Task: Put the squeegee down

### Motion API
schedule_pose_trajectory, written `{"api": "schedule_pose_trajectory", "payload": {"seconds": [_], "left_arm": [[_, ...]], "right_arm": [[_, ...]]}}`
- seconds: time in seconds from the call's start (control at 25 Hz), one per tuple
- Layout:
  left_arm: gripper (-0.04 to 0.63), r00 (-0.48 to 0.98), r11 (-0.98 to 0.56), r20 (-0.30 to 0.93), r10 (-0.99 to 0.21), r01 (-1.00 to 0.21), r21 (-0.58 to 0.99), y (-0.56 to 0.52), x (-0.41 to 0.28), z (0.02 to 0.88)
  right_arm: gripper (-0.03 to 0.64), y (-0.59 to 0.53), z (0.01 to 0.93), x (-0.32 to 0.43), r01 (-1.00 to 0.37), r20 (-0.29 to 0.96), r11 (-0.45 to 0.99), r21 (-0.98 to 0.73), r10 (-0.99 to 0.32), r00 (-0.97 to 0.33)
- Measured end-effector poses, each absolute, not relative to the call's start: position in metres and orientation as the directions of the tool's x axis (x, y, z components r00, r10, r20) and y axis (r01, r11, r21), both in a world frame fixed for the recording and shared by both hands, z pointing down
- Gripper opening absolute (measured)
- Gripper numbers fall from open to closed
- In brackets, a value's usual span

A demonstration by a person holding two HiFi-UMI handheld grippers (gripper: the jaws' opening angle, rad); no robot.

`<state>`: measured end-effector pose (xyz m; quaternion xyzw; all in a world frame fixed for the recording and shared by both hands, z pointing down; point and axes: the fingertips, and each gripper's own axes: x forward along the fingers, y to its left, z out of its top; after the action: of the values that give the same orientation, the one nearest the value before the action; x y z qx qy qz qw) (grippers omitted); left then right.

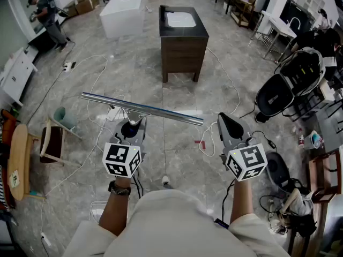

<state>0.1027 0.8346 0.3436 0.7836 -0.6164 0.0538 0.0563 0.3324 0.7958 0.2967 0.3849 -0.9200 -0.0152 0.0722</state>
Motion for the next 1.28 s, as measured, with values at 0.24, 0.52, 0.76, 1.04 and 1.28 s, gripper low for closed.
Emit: {"api": "schedule_pose_trajectory", "payload": {"seconds": [0.24,0.52,0.76,1.04,1.28], "left_arm": [[0.051,0.229,-0.228,0.151,-0.962,-0.973,0.024,0.801,0.074,0.344],[0.051,0.232,-0.229,0.173,-0.957,-0.973,0.037,0.760,0.041,0.356],[0.051,0.243,-0.238,0.181,-0.953,-0.970,0.049,0.728,0.020,0.366],[0.051,0.247,-0.242,0.174,-0.953,-0.969,0.049,0.692,0.012,0.365],[0.051,0.227,-0.222,0.182,-0.957,-0.974,0.047,0.643,0.008,0.378]], "right_arm": [[0.006,0.761,0.299,0.303,-0.703,0.123,0.706,0.085,-0.707,-0.696],[0.008,0.722,0.306,0.270,-0.693,0.117,0.721,0.028,-0.691,-0.714],[0.008,0.693,0.314,0.252,-0.719,0.134,0.694,0.033,-0.716,-0.685],[0.008,0.656,0.318,0.256,-0.748,0.141,0.663,0.019,-0.742,-0.655],[0.008,0.600,0.328,0.251,-0.734,0.136,0.679,0.012,-0.728,-0.672]]}}
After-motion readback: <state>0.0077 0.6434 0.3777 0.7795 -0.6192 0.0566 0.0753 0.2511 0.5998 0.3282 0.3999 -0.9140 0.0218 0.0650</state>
